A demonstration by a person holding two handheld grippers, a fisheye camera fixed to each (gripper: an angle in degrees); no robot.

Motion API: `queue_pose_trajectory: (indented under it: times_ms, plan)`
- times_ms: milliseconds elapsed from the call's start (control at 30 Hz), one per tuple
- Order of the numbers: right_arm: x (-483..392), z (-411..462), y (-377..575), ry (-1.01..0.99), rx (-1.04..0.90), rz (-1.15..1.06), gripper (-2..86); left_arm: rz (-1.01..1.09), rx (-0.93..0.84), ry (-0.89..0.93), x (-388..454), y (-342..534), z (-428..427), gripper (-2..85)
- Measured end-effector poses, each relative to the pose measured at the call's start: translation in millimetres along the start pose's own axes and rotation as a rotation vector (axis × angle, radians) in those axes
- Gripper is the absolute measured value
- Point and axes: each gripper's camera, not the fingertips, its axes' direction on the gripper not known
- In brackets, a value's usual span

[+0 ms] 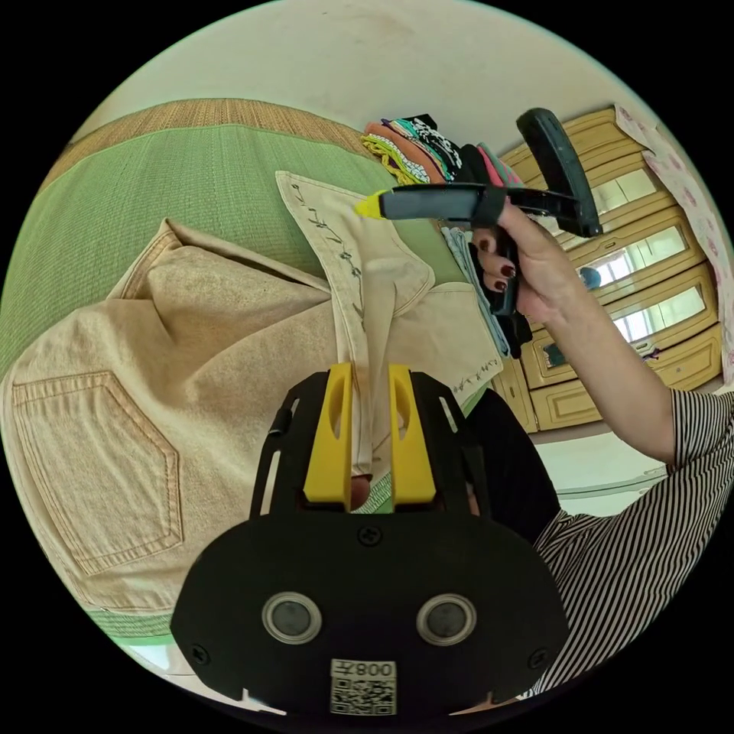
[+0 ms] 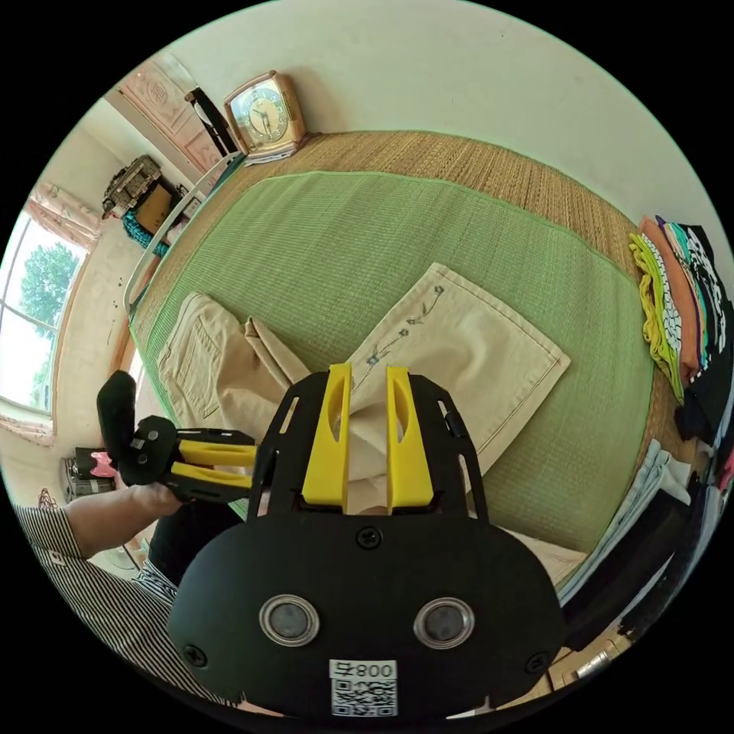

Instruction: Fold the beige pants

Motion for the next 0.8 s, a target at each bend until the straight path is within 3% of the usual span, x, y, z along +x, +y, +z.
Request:
queue_pose_trajectory:
  times_ms: [367, 567, 800]
  plan:
    - [-28.7, 23.5, -108.8, 0.115, -0.161, 0.095, 9.1, 0.02, 0.01, 0.056, -36.8, 9.2, 44.4, 6.5]
    - [-59.0, 16.6, -102.4, 0.199, -0.162, 0.075, 8.1, 0.046, 0.009, 0.06, -54.9, 13.4, 75.4, 5.4]
    - [-63.7, -9.2, -88.7, 0.146, -0.157, 0.081, 2.7, 0.029, 0.013, 0.068, -78.2, 22.2, 113.8, 2.7]
